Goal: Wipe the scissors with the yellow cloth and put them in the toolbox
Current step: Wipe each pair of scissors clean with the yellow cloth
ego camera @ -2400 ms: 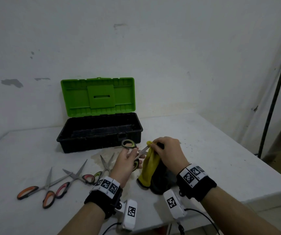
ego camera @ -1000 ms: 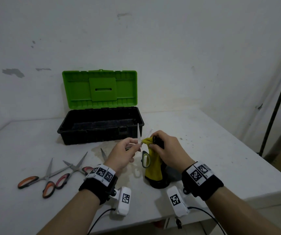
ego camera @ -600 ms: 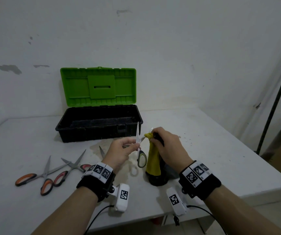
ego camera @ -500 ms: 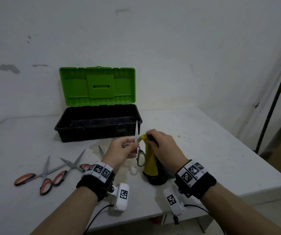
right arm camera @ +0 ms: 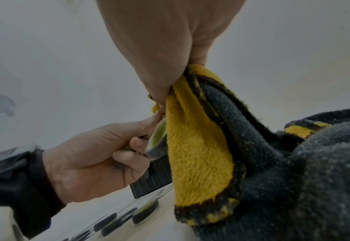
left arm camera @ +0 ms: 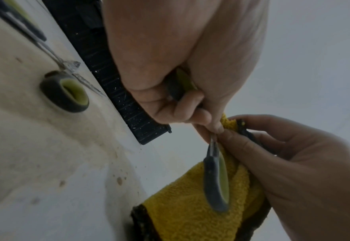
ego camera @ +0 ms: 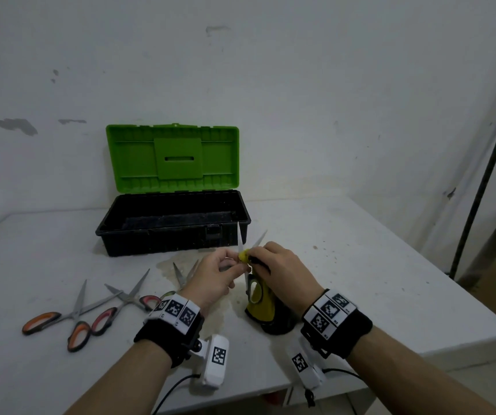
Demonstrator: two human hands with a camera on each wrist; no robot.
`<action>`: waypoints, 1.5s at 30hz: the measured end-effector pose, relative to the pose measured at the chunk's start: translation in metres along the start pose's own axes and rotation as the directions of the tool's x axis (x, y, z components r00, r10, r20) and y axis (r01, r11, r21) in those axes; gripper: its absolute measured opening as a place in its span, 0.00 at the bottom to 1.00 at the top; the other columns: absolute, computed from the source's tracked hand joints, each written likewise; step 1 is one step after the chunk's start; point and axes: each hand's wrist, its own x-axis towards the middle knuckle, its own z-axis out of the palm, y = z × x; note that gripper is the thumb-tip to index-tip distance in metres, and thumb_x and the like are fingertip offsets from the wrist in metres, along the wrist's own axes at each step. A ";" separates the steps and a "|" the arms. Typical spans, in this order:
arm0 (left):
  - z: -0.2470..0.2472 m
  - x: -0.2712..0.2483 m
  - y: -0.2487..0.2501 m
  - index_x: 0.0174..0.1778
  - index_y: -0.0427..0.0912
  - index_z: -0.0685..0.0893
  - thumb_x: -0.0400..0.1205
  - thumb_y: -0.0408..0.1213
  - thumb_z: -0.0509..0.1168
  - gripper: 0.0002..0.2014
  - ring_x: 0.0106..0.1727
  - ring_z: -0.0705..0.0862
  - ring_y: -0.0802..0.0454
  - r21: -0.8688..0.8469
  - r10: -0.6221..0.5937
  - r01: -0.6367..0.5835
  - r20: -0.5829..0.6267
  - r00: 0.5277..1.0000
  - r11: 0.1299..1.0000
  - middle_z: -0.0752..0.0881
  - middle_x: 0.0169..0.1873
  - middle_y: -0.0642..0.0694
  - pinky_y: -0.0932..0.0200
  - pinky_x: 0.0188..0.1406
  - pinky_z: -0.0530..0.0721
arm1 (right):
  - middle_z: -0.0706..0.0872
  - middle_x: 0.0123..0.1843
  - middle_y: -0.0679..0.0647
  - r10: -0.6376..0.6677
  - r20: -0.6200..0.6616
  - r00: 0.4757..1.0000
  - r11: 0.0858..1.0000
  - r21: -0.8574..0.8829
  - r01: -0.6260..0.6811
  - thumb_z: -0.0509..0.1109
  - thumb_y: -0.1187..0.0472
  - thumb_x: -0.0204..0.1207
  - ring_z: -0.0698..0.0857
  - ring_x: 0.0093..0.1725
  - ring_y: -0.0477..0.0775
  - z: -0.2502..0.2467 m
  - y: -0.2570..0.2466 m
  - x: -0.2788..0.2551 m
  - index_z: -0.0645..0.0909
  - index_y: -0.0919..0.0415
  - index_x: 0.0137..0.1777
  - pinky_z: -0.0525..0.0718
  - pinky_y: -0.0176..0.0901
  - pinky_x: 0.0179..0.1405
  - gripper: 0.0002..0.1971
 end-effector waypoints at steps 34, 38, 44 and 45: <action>0.001 0.001 -0.002 0.48 0.34 0.84 0.78 0.33 0.76 0.10 0.35 0.89 0.50 0.012 -0.030 0.030 -0.005 1.000 0.999 0.92 0.38 0.40 0.60 0.33 0.87 | 0.80 0.49 0.51 0.099 0.036 0.994 0.994 -0.050 -0.097 0.64 0.53 0.84 0.82 0.44 0.55 -0.012 0.007 0.010 0.82 0.53 0.57 0.85 0.53 0.44 0.08; 0.001 -0.001 -0.001 0.44 0.39 0.84 0.79 0.34 0.76 0.07 0.25 0.81 0.62 0.072 -0.027 0.027 -0.002 1.000 0.997 0.90 0.35 0.46 0.66 0.24 0.77 | 0.80 0.50 0.52 0.133 0.071 0.989 0.989 -0.077 -0.128 0.63 0.53 0.85 0.83 0.46 0.58 -0.007 0.009 0.011 0.83 0.53 0.58 0.85 0.55 0.46 0.10; -0.003 -0.001 -0.005 0.49 0.35 0.85 0.79 0.34 0.76 0.08 0.31 0.84 0.55 0.026 -0.077 0.077 0.008 0.997 0.997 0.91 0.36 0.44 0.63 0.30 0.81 | 0.81 0.48 0.51 0.171 -0.071 0.983 0.985 0.003 -0.171 0.65 0.53 0.84 0.81 0.45 0.54 -0.020 0.020 0.014 0.83 0.55 0.57 0.84 0.50 0.45 0.09; -0.002 0.000 -0.005 0.52 0.33 0.86 0.79 0.33 0.75 0.10 0.34 0.86 0.53 -0.009 -0.086 0.086 0.022 0.996 0.996 0.91 0.38 0.42 0.62 0.34 0.84 | 0.81 0.49 0.51 0.138 -0.049 0.989 0.990 0.010 -0.138 0.65 0.54 0.84 0.81 0.45 0.53 -0.018 0.016 0.011 0.83 0.54 0.57 0.84 0.49 0.45 0.09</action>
